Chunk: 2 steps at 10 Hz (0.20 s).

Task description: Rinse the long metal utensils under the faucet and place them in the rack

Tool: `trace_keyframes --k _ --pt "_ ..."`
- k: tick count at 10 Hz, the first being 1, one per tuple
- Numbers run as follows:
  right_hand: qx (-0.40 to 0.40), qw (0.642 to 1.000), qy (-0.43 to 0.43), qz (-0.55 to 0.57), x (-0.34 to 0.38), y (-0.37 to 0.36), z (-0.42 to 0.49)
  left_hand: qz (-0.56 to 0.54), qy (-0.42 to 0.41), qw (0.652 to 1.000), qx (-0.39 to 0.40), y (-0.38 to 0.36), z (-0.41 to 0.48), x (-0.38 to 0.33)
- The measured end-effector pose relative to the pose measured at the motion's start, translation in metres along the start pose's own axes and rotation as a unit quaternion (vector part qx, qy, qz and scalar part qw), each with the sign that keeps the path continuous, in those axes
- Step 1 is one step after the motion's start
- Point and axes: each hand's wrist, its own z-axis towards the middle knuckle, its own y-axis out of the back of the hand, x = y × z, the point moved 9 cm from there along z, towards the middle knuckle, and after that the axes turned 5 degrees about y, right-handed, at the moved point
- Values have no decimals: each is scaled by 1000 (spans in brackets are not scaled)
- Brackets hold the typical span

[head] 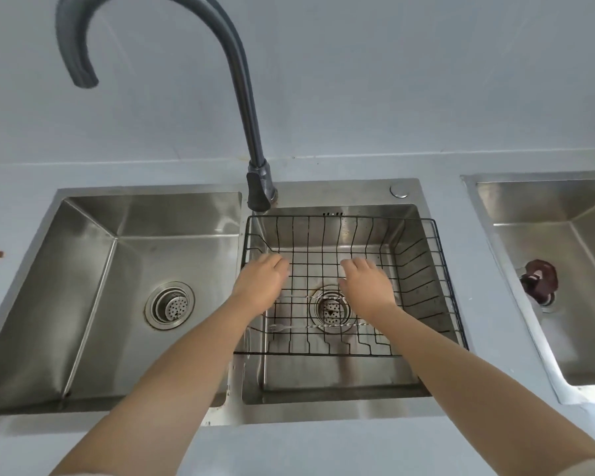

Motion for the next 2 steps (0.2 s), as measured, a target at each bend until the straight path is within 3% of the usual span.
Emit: trace_keyframes --k 1,2 --pt "-73 996 41 5 26 35 -4 7 22 999 -37 35 -12 16" --pt "-102 993 55 11 54 72 -11 76 32 985 -152 78 -24 23"
